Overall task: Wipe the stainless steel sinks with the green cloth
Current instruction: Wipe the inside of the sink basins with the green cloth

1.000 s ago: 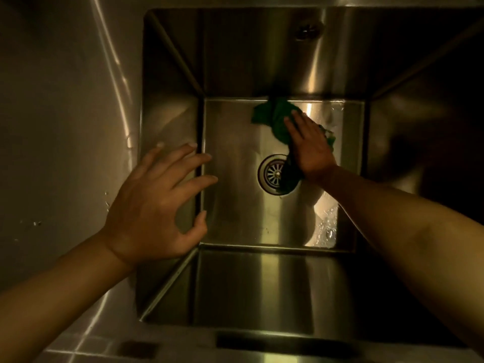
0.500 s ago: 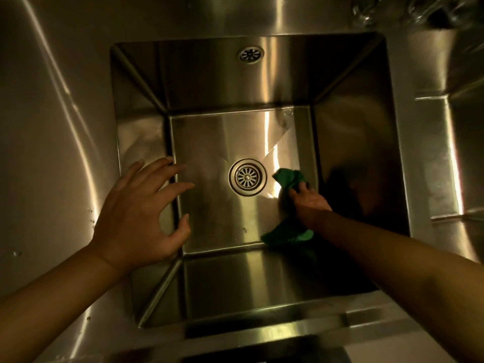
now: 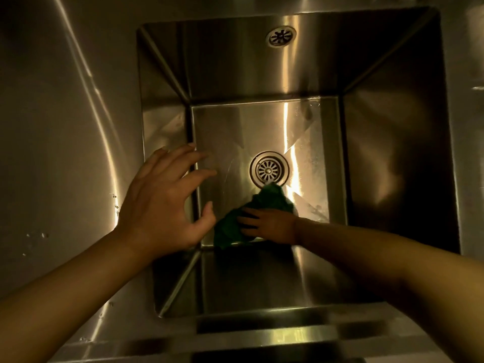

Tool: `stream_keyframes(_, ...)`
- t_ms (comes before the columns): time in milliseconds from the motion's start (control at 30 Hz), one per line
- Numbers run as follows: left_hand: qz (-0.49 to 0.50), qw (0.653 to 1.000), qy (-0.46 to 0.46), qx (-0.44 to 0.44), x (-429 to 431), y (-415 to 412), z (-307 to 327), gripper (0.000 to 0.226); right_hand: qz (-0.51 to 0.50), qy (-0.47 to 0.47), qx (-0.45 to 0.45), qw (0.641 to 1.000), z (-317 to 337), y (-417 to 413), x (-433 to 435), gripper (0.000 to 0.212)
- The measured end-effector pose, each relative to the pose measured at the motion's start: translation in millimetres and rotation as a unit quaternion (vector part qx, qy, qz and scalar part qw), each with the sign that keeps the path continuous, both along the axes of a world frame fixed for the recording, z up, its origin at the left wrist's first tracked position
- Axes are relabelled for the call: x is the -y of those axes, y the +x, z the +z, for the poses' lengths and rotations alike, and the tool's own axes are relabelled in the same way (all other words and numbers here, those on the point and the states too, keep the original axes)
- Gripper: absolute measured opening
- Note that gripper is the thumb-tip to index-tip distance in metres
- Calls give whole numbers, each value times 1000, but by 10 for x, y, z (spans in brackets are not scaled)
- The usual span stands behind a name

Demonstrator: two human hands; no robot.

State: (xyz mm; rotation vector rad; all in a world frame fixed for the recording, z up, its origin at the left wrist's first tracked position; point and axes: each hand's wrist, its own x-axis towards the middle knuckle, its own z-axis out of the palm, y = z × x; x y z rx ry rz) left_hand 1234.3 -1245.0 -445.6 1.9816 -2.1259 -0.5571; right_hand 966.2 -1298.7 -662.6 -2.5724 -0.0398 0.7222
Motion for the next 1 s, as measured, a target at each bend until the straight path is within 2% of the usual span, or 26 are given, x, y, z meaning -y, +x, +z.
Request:
stream_keyframes(133, -5, 1000, 6, 16, 7, -5, 13, 54, 20, 24, 15, 999, -110, 593, -304, 60)
stream_keyframes(233, -4, 1000, 17, 22, 14, -4, 15, 54, 10, 15, 16, 1000, -132, 688, -382, 59)
stream_keyframes(400, 0, 999, 28, 22, 13, -3, 4, 55, -23, 31, 1, 999, -4, 49, -145, 50)
stream_keyframes(600, 6, 999, 37, 20, 7, -15, 6, 56, -97, -41, -150, 983, 265, -811, 349, 50)
stream_keyframes(700, 10, 999, 34, 17, 6, -6, 1, 56, -213, -61, -202, 954, 360, -966, 624, 59)
stream_keyframes(800, 10, 999, 30, 16, -2, -10, -5, 57, -328, -90, -196, 920, 342, -939, 946, 73)
stream_keyframes(867, 10, 999, 28, 10, 4, -8, -5, 56, -390, -128, -177, 894, 251, -829, 1195, 60)
stream_keyframes(1000, 11, 999, 32, 8, 8, 2, -3, 55, -595, -114, -104, 789, 88, -512, 1713, 60)
